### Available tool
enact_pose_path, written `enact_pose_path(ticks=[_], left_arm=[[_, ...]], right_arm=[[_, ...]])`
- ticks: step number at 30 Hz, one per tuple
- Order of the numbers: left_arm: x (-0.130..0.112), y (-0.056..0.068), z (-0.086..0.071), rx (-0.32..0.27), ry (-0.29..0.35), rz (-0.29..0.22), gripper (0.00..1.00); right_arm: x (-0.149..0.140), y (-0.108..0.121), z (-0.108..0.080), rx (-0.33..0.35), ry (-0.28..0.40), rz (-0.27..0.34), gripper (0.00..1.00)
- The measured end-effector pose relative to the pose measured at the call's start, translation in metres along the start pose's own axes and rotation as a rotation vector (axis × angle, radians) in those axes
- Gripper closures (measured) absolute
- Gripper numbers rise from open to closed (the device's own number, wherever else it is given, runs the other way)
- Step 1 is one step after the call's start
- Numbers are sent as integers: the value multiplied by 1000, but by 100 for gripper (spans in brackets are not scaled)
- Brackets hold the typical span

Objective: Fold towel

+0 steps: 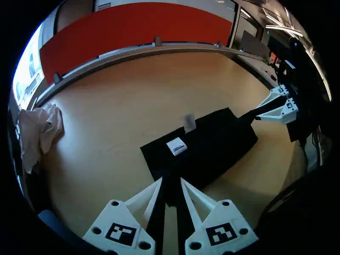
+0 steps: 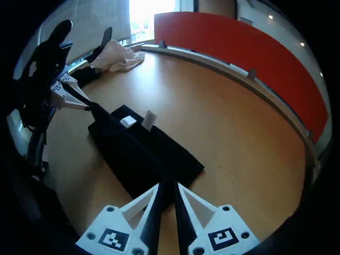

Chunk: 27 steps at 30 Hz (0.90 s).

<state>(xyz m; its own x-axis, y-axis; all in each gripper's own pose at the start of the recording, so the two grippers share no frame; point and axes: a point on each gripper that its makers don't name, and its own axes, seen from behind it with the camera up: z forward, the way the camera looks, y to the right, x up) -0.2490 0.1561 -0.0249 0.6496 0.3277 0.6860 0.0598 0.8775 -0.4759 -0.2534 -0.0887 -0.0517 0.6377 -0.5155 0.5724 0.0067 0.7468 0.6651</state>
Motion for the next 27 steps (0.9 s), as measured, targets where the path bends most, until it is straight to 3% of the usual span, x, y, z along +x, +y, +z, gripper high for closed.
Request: enact_pose_path(ticks=[17, 27], left_arm=[[-4, -17, 40, 75, -31, 45, 83], [-7, -31, 52, 133, -38, 53, 68]], right_arm=[[-10, 17, 36, -42, -40, 18, 78], [-17, 27, 46, -84, -64, -19, 56]])
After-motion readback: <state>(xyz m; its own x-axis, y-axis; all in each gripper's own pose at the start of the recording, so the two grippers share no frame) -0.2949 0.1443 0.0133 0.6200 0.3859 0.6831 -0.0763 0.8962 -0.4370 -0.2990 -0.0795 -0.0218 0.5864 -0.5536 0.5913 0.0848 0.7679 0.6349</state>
